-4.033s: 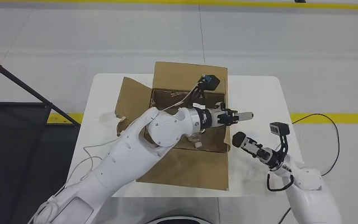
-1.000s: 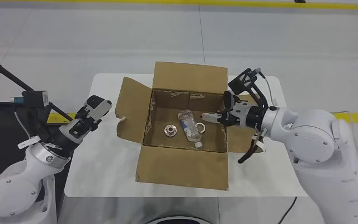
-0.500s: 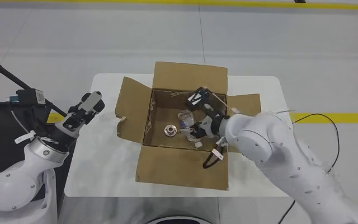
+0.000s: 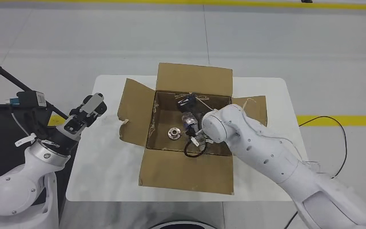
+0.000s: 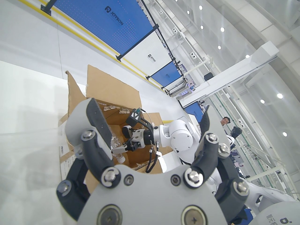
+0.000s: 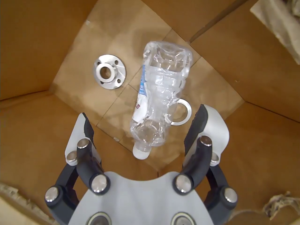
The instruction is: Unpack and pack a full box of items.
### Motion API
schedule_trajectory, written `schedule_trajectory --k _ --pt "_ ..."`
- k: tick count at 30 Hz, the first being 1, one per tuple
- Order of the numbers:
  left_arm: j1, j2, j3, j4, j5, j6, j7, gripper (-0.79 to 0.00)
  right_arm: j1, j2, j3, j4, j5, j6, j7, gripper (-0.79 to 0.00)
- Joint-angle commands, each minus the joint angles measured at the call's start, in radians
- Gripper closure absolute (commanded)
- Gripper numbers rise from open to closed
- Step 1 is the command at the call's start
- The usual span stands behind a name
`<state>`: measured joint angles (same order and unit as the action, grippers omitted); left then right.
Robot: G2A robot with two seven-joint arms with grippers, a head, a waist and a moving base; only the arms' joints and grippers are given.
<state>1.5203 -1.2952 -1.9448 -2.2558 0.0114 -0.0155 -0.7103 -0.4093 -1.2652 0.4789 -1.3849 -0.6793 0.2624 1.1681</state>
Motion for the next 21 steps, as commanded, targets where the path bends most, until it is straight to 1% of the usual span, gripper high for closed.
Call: schedule_trajectory --k 1,9,10,11,12,13,14,17,21 --pt "0.0 0.0 0.0 0.0 0.0 0.0 0.0 -0.785 0.003 -0.013 -0.008 0.039 0.006 0.003 -0.005 -0.785" --pt "0.0 0.0 0.0 0.0 0.0 0.0 0.0 -0.785 0.0 -0.052 -0.024 0.149 0.017 -0.008 -0.019 -0.785" --pt "0.0 0.0 0.0 0.0 0.0 0.0 0.0 -0.785 0.0 -0.056 -0.024 0.157 0.017 -0.012 -0.022 -0.717" --pt "0.0 0.0 0.0 0.0 0.0 0.0 0.0 -0.785 0.0 -0.059 -0.023 0.165 0.018 -0.015 -0.023 -0.57" --pt "0.0 0.0 0.0 0.0 0.0 0.0 0.0 -0.785 0.0 -0.062 -0.022 0.17 0.017 -0.017 -0.024 -0.379" --pt "0.0 0.0 0.0 0.0 0.0 0.0 0.0 -0.785 0.0 -0.065 -0.021 0.175 0.016 -0.019 -0.025 -0.299" --pt "0.0 0.0 0.0 0.0 0.0 0.0 0.0 -0.785 0.0 -0.068 -0.02 0.18 0.014 -0.02 -0.023 -0.249" --pt "0.0 0.0 0.0 0.0 0.0 0.0 0.0 -0.785 0.0 -0.074 -0.015 0.19 0.006 -0.022 -0.019 0.0" --pt "0.0 0.0 0.0 0.0 0.0 0.0 0.0 -0.785 0.001 -0.082 -0.008 0.201 -0.007 -0.014 -0.006 0.0"
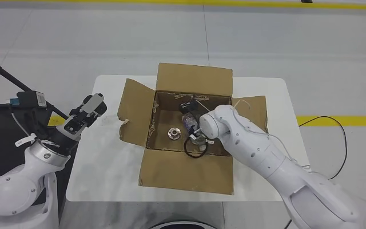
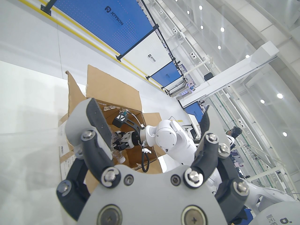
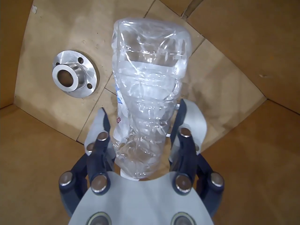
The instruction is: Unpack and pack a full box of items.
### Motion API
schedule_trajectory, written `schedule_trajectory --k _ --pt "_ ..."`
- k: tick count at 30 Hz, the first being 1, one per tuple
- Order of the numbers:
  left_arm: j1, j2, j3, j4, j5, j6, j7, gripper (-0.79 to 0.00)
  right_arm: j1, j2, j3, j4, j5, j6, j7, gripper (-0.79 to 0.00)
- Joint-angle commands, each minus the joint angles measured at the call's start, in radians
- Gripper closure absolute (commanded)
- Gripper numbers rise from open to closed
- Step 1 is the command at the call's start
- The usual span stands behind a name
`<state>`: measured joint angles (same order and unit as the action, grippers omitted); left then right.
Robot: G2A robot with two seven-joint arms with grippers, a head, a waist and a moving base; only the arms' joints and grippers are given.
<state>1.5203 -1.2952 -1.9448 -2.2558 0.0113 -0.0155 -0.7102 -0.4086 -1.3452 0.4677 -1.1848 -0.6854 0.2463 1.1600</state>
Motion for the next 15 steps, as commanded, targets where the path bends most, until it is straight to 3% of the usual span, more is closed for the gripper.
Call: schedule_trajectory --k 1,8,15 --pt "0.0 0.0 0.0 0.0 0.0 0.0 0.0 -0.785 0.0 -0.003 0.006 0.0 -0.004 0.002 0.003 0.0" --pt "0.0 0.0 0.0 0.0 0.0 0.0 0.0 -0.785 -0.018 0.008 0.062 -0.067 -0.014 -0.019 -0.003 0.0" --pt "0.0 0.0 0.0 0.0 0.0 0.0 0.0 -0.785 -0.081 0.058 0.186 -0.263 -0.053 -0.054 0.019 0.0"
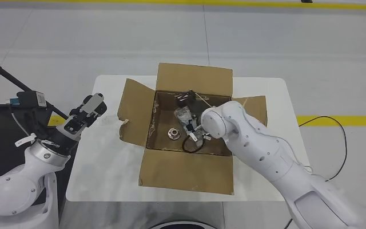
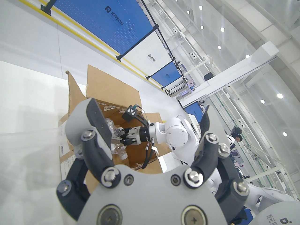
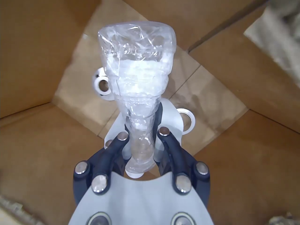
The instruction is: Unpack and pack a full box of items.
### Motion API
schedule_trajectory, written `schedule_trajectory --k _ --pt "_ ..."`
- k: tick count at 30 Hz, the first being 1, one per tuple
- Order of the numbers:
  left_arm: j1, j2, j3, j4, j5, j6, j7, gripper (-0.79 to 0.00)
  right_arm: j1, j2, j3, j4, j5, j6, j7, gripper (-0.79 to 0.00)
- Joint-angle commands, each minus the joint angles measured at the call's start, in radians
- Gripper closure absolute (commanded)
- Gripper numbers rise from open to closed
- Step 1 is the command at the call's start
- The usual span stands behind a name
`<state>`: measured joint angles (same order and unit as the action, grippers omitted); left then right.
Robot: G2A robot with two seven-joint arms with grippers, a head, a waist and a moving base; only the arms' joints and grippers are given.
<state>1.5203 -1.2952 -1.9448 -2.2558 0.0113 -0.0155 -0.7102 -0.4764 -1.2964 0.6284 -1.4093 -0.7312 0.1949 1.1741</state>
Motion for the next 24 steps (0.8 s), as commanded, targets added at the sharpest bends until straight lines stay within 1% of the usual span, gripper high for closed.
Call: schedule_trajectory --k 1,6,8,10,14,16,18,20,22,24 --pt "0.0 0.0 0.0 0.0 0.0 0.0 0.0 -0.785 -0.03 0.02 0.054 -0.079 -0.012 -0.007 0.011 0.0" --pt "0.0 0.0 0.0 0.0 0.0 0.0 0.0 -0.785 -0.142 0.081 0.244 -0.306 -0.045 -0.03 0.037 0.0" --pt "0.0 0.0 0.0 0.0 0.0 0.0 0.0 -0.785 -0.191 0.106 0.34 -0.402 -0.072 -0.035 0.06 0.0" --pt "0.0 0.0 0.0 0.0 0.0 0.0 0.0 -0.785 -0.244 0.127 0.446 -0.504 -0.062 -0.061 0.079 0.0" --pt "0.0 0.0 0.0 0.0 0.0 0.0 0.0 -0.785 -0.34 0.161 0.666 -0.632 -0.048 -0.091 0.116 0.0" --pt "0.0 0.0 0.0 0.0 0.0 0.0 0.0 -0.785 -0.372 0.173 0.761 -0.65 -0.019 -0.123 0.129 0.0" --pt "0.0 0.0 0.0 0.0 0.0 0.0 0.0 -0.785 -0.391 0.183 0.844 -0.637 -0.001 -0.149 0.137 0.0" --pt "0.0 0.0 0.0 0.0 0.0 0.0 0.0 -0.785 -0.396 0.192 0.911 -0.601 -0.004 -0.169 0.147 0.0" --pt "0.0 0.0 0.0 0.0 0.0 0.0 0.0 -0.785 -0.389 0.2 0.957 -0.554 0.0 -0.196 0.149 0.0" --pt "0.0 0.0 0.0 0.0 0.0 0.0 0.0 -0.785 -0.376 0.208 0.994 -0.485 -0.034 -0.208 0.142 0.0"
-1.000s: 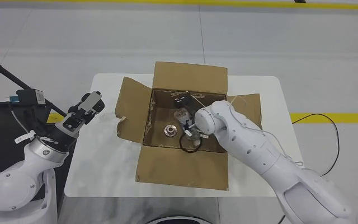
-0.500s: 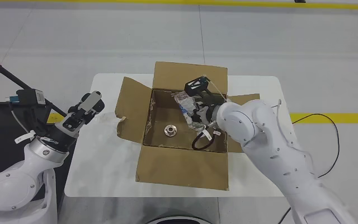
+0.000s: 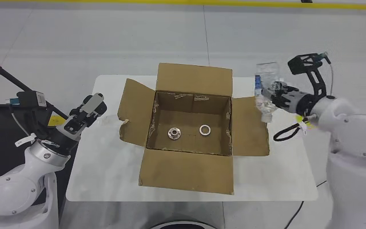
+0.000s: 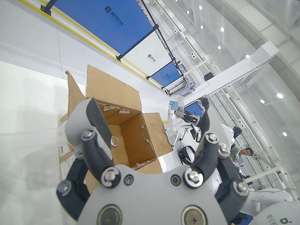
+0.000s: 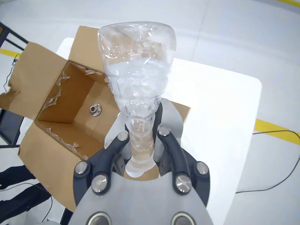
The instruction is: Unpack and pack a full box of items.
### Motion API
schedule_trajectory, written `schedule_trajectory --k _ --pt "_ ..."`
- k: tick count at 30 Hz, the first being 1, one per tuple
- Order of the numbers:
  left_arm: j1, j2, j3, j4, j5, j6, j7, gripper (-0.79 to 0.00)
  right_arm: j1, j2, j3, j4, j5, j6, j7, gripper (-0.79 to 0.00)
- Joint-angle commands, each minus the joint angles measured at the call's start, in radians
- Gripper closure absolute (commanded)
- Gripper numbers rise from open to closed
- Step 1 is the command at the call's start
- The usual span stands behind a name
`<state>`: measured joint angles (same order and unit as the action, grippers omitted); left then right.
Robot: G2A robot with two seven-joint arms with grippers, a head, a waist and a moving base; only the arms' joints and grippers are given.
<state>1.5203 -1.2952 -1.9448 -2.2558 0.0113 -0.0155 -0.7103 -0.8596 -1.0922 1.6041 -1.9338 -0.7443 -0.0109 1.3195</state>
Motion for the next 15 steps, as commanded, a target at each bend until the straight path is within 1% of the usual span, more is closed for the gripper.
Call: schedule_trajectory --k 1,5,10,15 --pt "0.0 0.0 0.0 0.0 0.0 0.0 0.0 -0.785 0.018 0.006 0.026 0.075 -0.033 -0.009 -0.01 0.0" --pt "0.0 0.0 0.0 0.0 0.0 0.0 0.0 -0.785 0.08 0.016 0.03 0.256 -0.072 -0.043 -0.018 0.0" --pt "0.0 0.0 0.0 0.0 0.0 0.0 0.0 -0.785 0.216 0.022 -0.03 0.595 -0.075 -0.141 -0.027 0.0" --pt "0.0 0.0 0.0 0.0 0.0 0.0 0.0 -0.785 0.351 0.016 -0.116 0.936 -0.069 -0.237 -0.055 0.0"
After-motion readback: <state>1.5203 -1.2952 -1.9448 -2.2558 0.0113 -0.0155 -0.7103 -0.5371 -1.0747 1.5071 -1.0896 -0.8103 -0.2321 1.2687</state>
